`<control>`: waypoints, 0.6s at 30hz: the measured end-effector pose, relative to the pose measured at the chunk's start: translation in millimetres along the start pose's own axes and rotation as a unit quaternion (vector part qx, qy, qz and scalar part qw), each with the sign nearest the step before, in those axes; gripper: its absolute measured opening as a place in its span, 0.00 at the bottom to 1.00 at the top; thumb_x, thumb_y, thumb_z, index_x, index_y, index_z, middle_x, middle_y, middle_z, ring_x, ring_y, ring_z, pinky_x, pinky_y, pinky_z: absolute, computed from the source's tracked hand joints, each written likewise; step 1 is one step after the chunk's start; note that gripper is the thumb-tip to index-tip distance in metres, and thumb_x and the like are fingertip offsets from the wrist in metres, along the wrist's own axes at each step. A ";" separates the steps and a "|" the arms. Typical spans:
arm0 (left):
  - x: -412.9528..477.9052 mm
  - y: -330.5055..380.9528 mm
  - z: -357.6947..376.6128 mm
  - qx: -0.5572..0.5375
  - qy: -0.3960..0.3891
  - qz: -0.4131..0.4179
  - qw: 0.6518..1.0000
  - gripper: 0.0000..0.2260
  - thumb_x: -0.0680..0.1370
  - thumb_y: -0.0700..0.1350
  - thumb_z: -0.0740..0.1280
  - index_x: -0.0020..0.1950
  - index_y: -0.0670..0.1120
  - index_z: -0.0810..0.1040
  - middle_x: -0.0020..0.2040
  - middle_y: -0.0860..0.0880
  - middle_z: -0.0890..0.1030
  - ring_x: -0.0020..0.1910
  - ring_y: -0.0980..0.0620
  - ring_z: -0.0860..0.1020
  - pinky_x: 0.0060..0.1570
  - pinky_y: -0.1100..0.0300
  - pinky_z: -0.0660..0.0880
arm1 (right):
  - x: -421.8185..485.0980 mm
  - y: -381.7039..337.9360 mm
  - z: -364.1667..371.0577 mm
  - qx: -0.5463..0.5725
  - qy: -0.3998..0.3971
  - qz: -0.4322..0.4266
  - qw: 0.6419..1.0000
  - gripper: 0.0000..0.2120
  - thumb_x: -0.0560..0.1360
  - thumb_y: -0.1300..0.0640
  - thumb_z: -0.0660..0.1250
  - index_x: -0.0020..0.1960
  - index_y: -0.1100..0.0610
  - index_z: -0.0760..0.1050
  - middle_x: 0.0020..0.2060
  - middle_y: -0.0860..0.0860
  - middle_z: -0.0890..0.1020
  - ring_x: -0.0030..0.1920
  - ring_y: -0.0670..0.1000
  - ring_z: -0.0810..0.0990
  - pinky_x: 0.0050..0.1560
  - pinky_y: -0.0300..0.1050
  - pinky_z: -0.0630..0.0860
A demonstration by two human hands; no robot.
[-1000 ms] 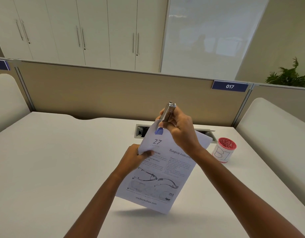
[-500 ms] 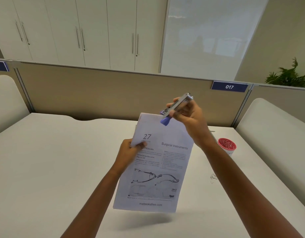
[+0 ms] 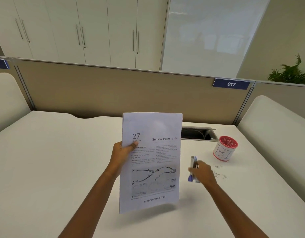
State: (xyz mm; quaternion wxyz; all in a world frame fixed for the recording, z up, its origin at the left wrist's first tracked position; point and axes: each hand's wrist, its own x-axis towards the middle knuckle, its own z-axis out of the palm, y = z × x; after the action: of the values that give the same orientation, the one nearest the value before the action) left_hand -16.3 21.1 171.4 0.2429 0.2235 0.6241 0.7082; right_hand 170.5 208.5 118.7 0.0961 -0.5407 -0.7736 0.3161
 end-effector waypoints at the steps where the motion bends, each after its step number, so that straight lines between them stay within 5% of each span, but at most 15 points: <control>1: -0.3 -0.5 0.2 0.001 -0.002 -0.003 1.000 0.01 0.75 0.41 0.66 0.45 0.46 0.76 0.40 0.50 0.80 0.35 0.52 0.79 0.26 0.68 0.76 | 0.9 9.8 6.0 -0.020 -0.002 0.012 1.000 0.15 0.73 0.59 0.65 0.56 0.66 0.72 0.53 0.62 0.80 0.42 0.54 0.74 0.40 0.43 0.72; 5: -0.2 -2.1 -0.1 0.001 -0.009 -0.007 1.000 0.03 0.75 0.41 0.66 0.42 0.48 0.77 0.39 0.50 0.81 0.28 0.57 0.81 0.26 0.67 0.77 | 4.3 34.8 24.9 -0.084 0.003 0.042 0.996 0.07 0.71 0.60 0.64 0.46 0.63 0.72 0.43 0.58 0.79 0.40 0.55 0.76 0.44 0.46 0.78; 9: 0.9 -4.3 -0.8 0.001 -0.015 -0.013 1.000 0.02 0.75 0.41 0.66 0.43 0.47 0.77 0.40 0.49 0.81 0.33 0.54 0.80 0.28 0.65 0.77 | 6.6 45.8 32.4 -0.118 -0.008 0.046 0.992 0.12 0.71 0.60 0.64 0.51 0.65 0.74 0.49 0.59 0.81 0.47 0.57 0.80 0.40 0.40 0.67; 18: 5.2 -4.6 0.7 0.008 -0.029 -0.017 0.999 0.01 0.75 0.42 0.66 0.44 0.47 0.77 0.41 0.49 0.81 0.37 0.49 0.80 0.31 0.62 0.78 | 9.1 52.5 41.6 -0.186 -0.023 0.055 0.981 0.16 0.72 0.55 0.64 0.56 0.64 0.72 0.55 0.59 0.76 0.55 0.58 0.77 0.43 0.41 0.69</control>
State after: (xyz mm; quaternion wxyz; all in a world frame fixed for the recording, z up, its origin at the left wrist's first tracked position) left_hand -19.7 25.3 167.0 0.2705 0.2351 0.6261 0.6925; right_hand 187.2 211.9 53.3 -0.0418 -0.5830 -0.7904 0.1836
